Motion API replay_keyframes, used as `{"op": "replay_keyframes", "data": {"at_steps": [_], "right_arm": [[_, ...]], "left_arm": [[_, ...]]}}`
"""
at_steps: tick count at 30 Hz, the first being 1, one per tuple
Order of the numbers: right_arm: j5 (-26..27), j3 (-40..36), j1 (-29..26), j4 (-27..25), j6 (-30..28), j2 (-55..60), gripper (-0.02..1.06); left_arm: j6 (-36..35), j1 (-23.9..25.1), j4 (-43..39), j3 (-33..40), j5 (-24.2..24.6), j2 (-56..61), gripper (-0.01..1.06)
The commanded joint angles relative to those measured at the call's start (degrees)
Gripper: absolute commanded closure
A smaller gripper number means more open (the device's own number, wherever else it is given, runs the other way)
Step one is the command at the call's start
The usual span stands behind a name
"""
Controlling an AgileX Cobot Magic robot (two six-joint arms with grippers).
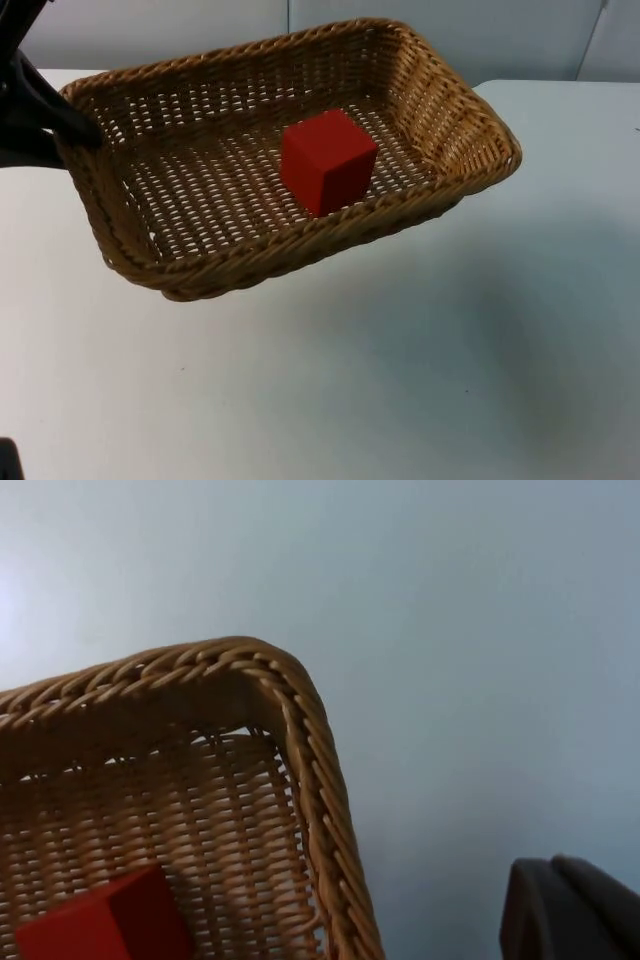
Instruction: Pick up the basket with the left hand and place the cube into the basket with the right hand.
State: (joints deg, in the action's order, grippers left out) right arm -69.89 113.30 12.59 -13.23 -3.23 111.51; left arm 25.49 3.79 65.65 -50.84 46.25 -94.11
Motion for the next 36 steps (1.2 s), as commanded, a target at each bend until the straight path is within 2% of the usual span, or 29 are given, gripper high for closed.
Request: {"op": "replay_keyframes", "data": {"at_steps": [1,5,14,18,23,27,28,30,31,33,36], "right_arm": [[-0.07,0.32,-0.14,-0.12,-0.17,-0.48,1.04],[-0.07,0.32,-0.14,-0.12,-0.17,-0.48,1.04],[-0.07,0.32,-0.14,-0.12,-0.17,-0.35,1.04],[-0.07,0.11,-0.14,-0.36,-0.17,-0.05,1.04],[-0.07,-0.03,-0.14,-0.51,-0.17,-0.01,1.04],[-0.07,-0.03,-0.14,-0.74,-0.17,-0.01,1.04],[-0.07,-0.03,-0.14,-0.74,-0.17,-0.01,1.04],[-0.07,-0.03,-0.14,-1.47,-0.17,-0.01,1.04],[-0.07,-0.03,-0.14,-2.03,-0.17,-0.01,1.04],[-0.07,-0.03,-0.14,-2.79,-0.17,-0.01,1.04],[-0.07,-0.03,-0.14,-3.48,-0.17,-0.01,1.04]], "left_arm": [[0.45,-0.03,2.97,-0.43,0.53,0.79,1.05],[4.51,-0.03,2.85,-0.43,0.86,0.79,1.05],[4.63,-0.28,1.65,-0.43,4.17,-4.53,1.05],[10.26,-1.23,3.74,-0.43,5.29,-7.70,1.05],[13.39,-1.73,6.80,-0.43,4.98,-7.95,1.04],[13.53,-1.73,8.65,-0.43,4.59,-7.95,0.87],[13.53,-1.73,8.65,-0.43,4.59,-7.95,0.87],[13.53,-1.73,8.65,-0.43,4.39,-7.95,0.75],[13.53,-1.73,8.65,-0.43,4.27,-7.95,0.61],[12.87,-1.73,8.65,-0.43,3.99,-7.99,0.44],[11.91,-1.73,8.65,-0.43,3.99,-7.99,0.38]]}}
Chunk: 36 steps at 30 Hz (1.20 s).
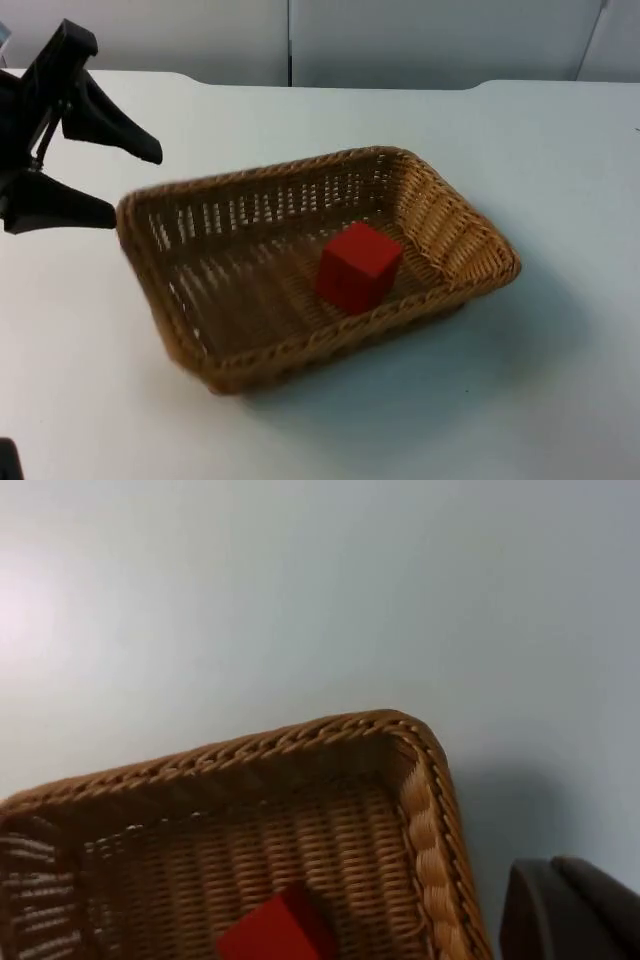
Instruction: Pick up the basket with the left hand and place the cube into the basket with the right hand.
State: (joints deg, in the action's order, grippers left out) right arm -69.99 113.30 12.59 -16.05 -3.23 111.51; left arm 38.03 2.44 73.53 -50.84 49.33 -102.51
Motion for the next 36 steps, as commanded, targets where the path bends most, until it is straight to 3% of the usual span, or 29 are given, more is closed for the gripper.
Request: {"op": "replay_keyframes", "data": {"at_steps": [1,9,13,15,18,19,21,28,30,33,34,36], "right_arm": [[0.03,-0.03,-0.14,-0.66,-0.17,-0.01,1.04],[0.03,-0.03,-0.14,-0.77,-0.17,-0.01,1.04],[0.03,-0.03,-0.14,-0.77,-0.17,-0.01,1.04],[0.03,-0.03,-0.14,-0.77,-0.17,-0.01,1.04],[0.03,-0.03,-0.14,-0.77,-0.17,-0.01,1.04],[0.03,-0.03,-0.14,-0.77,-0.17,-0.01,1.04],[0.03,-0.03,-0.14,-0.77,-0.17,-0.01,1.04],[0.03,-0.03,-0.14,0.07,-1.70,-0.01,1.04],[0.03,0.07,-0.14,5.23,-1.55,-0.37,1.04],[0.03,0.44,-0.14,18.92,8.04,-1.97,1.04],[0.03,0.44,-0.14,18.92,8.04,-1.97,1.04],[0.03,1.50,-0.14,27.87,13.17,-4.06,1.04]], "left_arm": [[-0.62,-0.39,0.78,-0.43,0.90,0.42,0.38],[1.01,-0.28,0.78,-0.72,0.90,0.42,0.38],[1.01,0.07,0.56,-4.59,4.39,0.67,0.39],[0.74,0.18,0.44,-8.05,7.65,1.27,0.47],[0.75,0.18,-0.19,-13.31,10.54,3.37,0.80],[0.75,0.18,-0.19,-13.31,10.54,3.37,0.80],[0.86,0.18,-1.46,-15.75,10.37,5.61,1.05],[0.49,1.71,-5.35,-17.20,8.17,14.78,1.05],[-4.33,3.31,-16.50,-17.20,3.95,21.35,1.05],[-14.54,4.16,-35.11,-17.20,0.71,29.78,1.05],[-14.54,4.16,-35.11,-17.20,0.71,29.78,1.05],[-19.47,4.16,-46.03,-17.20,0.27,35.09,1.05]]}}
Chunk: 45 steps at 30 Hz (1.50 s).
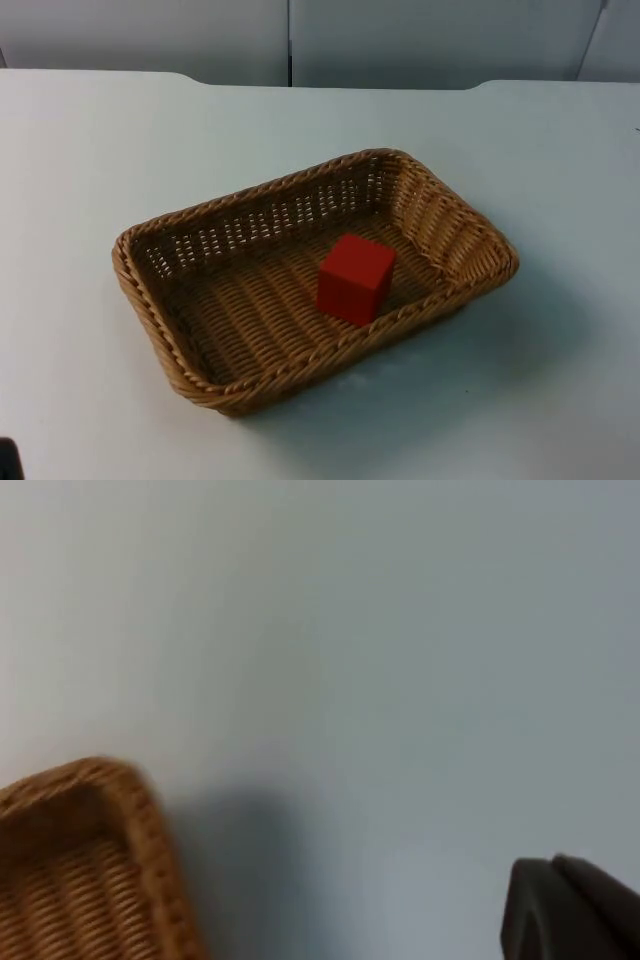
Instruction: Pick up the basket with the left hand and place the cube into the basket with the right hand.
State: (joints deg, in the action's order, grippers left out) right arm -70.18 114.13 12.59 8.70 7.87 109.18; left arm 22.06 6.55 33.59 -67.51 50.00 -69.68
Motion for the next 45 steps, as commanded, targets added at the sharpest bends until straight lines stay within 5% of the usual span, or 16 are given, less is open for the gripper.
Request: {"op": "replay_keyframes", "data": {"at_steps": [1,7,15,19,32,38,41,45], "right_arm": [[0.22,1.58,-0.14,6.78,3.66,-2.88,1.04],[0.22,4.09,-0.14,12.75,4.19,-14.00,1.04],[0.22,3.54,-0.14,13.14,4.74,-27.58,1.04],[0.22,-0.02,-0.14,13.53,5.89,-33.52,1.04],[0.22,-32.74,-0.14,19.98,14.94,-64.20,1.04],[0.45,-50.48,-0.14,18.99,26.81,-84.36,1.04],[4.19,-56.28,-0.14,16.98,26.32,-90.93,1.04],[4.69,-66.10,-0.14,11.44,17.28,-100.92,1.04]], "left_arm": [[-5.30,0.05,-9.53,-0.53,-0.21,4.59,1.05],[-8.89,0.05,-22.50,0.91,4.46,13.90,1.05],[-9.22,-1.81,-23.53,10.18,0.50,27.95,1.05],[-9.22,-4.90,-23.68,14.25,2.57,33.80,1.05],[-18.16,-7.69,-34.00,17.04,9.45,47.63,1.05],[-18.16,-7.69,-31.36,17.76,10.65,47.80,1.05],[-17.53,-7.69,-29.46,20.21,9.50,47.80,1.05],[-12.16,-9.00,-23.44,25.30,7.10,47.80,1.05]]}}
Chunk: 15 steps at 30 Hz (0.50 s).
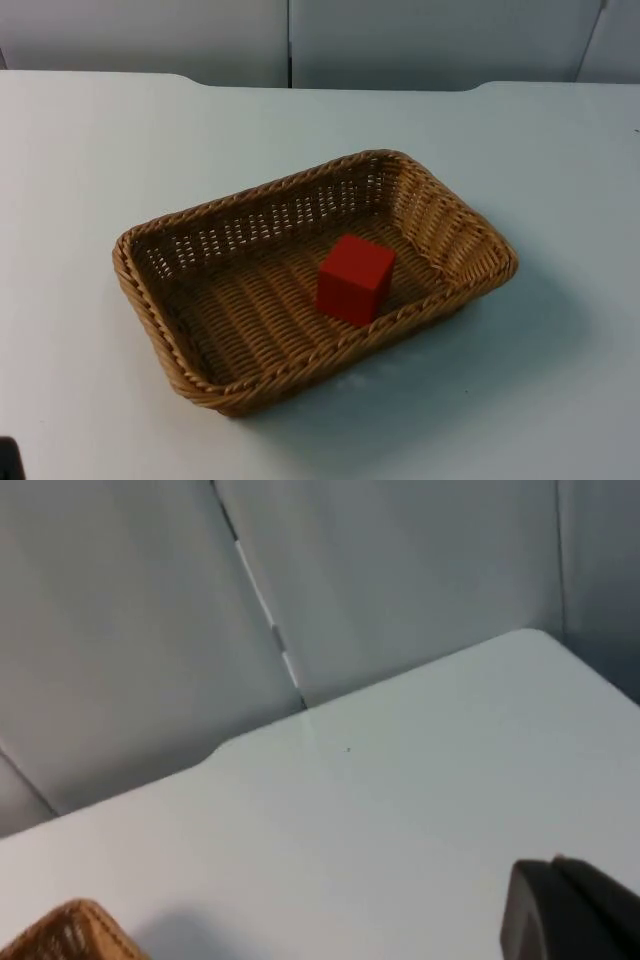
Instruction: Pick up the basket with the left hand and place the cube into the basket with the right hand.
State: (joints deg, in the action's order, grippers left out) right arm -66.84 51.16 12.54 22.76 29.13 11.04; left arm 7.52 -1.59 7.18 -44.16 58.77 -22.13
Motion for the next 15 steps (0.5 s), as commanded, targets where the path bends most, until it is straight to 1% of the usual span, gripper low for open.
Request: {"op": "replay_keyframes", "data": {"at_steps": [1,4,5,6,8,10,11,12,13,15], "right_arm": [[1.34,-3.12,-0.10,-2.61,-3.99,-2.78,1.04],[2.77,-8.43,-0.10,-7.91,-10.84,-8.20,1.04],[3.00,-10.21,-0.10,-8.72,-12.01,-9.84,1.04],[3.00,-10.21,-0.10,-8.72,-12.01,-9.84,1.04],[3.57,-14.54,-0.10,-11.31,-15.68,-11.04,1.04],[3.67,-16.49,0.03,-12.58,-16.21,-11.04,1.04],[6.42,-18.24,0.03,-13.95,-16.92,-11.04,1.04],[6.42,-18.24,0.03,-13.95,-16.92,-11.04,1.04],[7.87,-19.31,0.03,-14.54,-18.21,-11.04,1.04],[8.69,-20.38,0.03,-15.48,-19.64,-11.04,1.04]], "left_arm": [[2.38,-0.86,2.97,1.94,-1.68,0.25,1.05],[4.47,-1.50,5.36,4.50,-2.82,0.47,1.05],[4.47,-1.50,5.16,4.95,-2.82,0.84,1.05],[4.47,-1.50,5.16,4.95,-2.82,0.84,1.05],[4.47,-1.50,4.20,5.93,-2.74,2.19,1.05],[4.47,-1.50,3.71,6.26,-2.74,3.79,1.05],[4.47,-1.50,3.44,6.26,-2.26,4.98,1.05],[4.47,-1.50,3.44,6.26,-2.26,4.98,1.05],[4.47,-1.50,3.03,6.26,-2.06,5.50,1.05],[4.47,-1.50,2.67,6.26,-1.36,6.76,1.05]]}}
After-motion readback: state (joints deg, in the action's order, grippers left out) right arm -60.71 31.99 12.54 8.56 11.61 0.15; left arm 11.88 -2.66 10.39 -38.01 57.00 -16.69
